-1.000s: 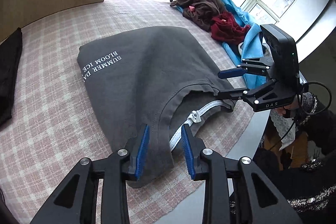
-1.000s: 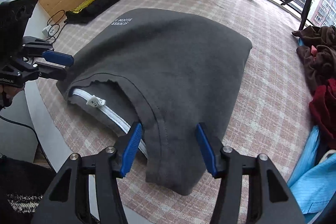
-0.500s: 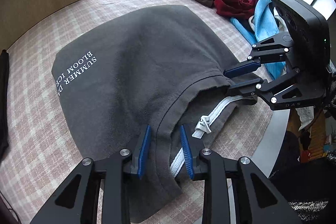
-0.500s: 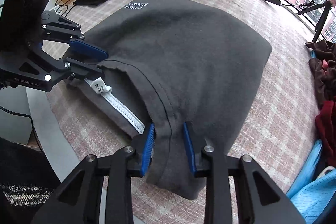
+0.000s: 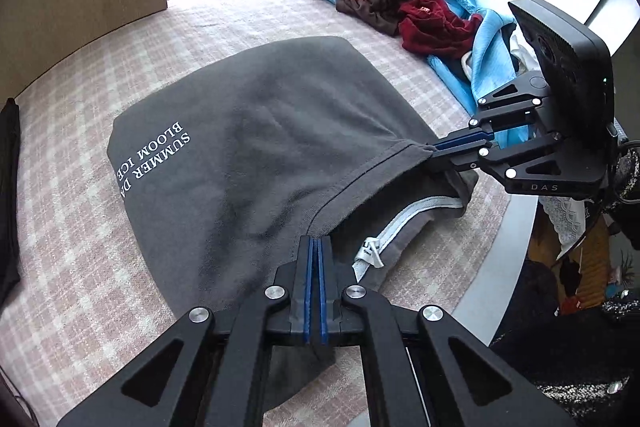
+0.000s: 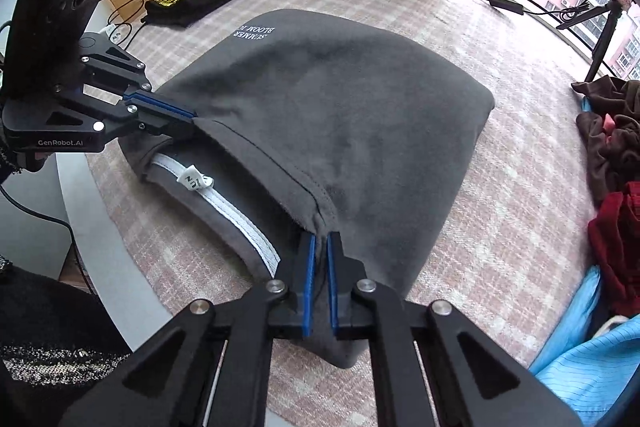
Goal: Fold clothes
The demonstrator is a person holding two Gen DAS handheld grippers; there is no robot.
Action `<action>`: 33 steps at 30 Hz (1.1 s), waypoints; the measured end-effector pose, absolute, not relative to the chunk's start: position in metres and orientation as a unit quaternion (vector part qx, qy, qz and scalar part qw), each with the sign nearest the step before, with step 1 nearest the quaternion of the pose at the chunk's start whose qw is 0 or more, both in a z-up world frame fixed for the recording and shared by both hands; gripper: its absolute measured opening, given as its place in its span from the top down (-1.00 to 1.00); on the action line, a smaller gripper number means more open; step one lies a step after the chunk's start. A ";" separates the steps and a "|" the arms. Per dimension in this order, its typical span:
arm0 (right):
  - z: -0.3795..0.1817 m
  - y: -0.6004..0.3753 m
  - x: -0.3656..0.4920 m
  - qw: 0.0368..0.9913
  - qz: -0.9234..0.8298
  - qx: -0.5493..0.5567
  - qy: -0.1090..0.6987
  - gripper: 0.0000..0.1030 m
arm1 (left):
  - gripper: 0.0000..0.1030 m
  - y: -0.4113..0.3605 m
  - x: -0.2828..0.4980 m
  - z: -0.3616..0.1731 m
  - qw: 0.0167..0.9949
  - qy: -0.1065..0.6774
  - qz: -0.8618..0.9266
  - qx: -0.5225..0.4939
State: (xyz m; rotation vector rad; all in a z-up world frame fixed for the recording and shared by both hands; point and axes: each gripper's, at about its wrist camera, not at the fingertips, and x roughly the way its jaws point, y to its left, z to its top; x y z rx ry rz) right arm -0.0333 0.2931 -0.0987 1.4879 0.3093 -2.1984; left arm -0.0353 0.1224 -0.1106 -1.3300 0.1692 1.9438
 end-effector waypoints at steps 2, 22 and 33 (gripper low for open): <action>-0.096 0.298 -0.031 0.235 -0.798 0.544 0.108 0.89 | 0.96 0.129 -0.031 -0.114 0.393 0.070 0.751 -0.526; -0.102 0.274 -0.105 0.218 -0.814 0.529 0.101 0.19 | 0.85 0.089 -0.066 -0.143 0.350 0.052 0.743 -0.569; -0.066 0.323 -0.122 0.214 -0.844 0.492 0.004 0.19 | 0.78 0.082 -0.108 -0.098 0.342 0.011 0.784 -0.518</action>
